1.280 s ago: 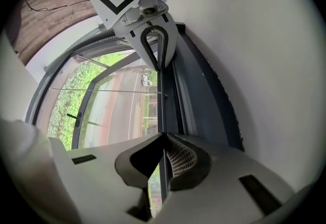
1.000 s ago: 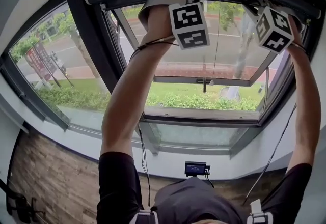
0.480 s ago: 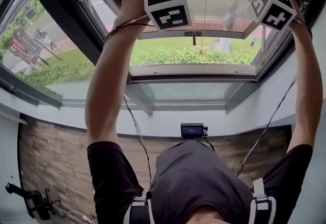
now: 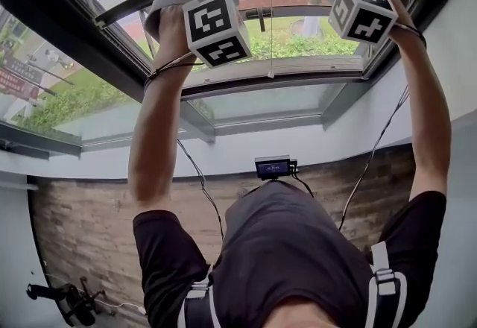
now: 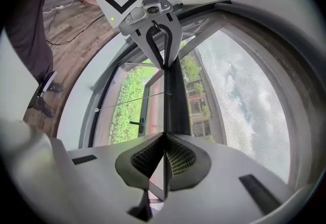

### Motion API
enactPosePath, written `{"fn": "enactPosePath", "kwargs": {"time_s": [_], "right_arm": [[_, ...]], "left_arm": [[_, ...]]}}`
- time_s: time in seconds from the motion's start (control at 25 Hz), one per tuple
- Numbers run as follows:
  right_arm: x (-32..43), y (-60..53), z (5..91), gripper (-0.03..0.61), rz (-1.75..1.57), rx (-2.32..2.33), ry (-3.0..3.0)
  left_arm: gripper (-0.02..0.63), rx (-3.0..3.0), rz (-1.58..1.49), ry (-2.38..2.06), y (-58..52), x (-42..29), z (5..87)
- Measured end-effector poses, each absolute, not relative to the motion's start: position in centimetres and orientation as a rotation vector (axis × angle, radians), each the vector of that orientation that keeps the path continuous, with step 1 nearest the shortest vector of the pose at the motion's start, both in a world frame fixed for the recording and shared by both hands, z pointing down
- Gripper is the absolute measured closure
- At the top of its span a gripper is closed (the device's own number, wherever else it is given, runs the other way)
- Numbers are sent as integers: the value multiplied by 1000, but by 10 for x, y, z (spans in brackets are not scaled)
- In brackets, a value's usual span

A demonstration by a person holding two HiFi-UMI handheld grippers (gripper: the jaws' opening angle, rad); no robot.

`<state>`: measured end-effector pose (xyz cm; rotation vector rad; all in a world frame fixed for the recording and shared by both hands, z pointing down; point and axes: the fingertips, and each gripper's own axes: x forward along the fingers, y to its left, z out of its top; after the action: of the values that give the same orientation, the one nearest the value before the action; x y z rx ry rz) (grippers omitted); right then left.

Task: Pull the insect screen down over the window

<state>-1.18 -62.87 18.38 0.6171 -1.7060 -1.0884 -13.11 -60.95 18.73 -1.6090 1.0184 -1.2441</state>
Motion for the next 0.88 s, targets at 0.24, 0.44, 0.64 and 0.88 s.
{"fn": "enactPosePath", "kwargs": {"time_s": [0.24, 0.44, 0.64, 0.88], "right_arm": [[-11, -626, 248, 557, -1025, 561, -1728], [-9, -625, 286, 557, -979, 535, -1743], [-10, -625, 306, 557, -960, 541, -1743], [-11, -623, 362, 557, -905, 497, -1737]], "left_arm": [[592, -1704, -1297, 979, -608, -128, 254], [592, -1755, -1336, 954, -606, -125, 294], [592, -1761, -1368, 949, -606, -126, 314], [592, -1813, -1436, 914, -606, -127, 372]]}}
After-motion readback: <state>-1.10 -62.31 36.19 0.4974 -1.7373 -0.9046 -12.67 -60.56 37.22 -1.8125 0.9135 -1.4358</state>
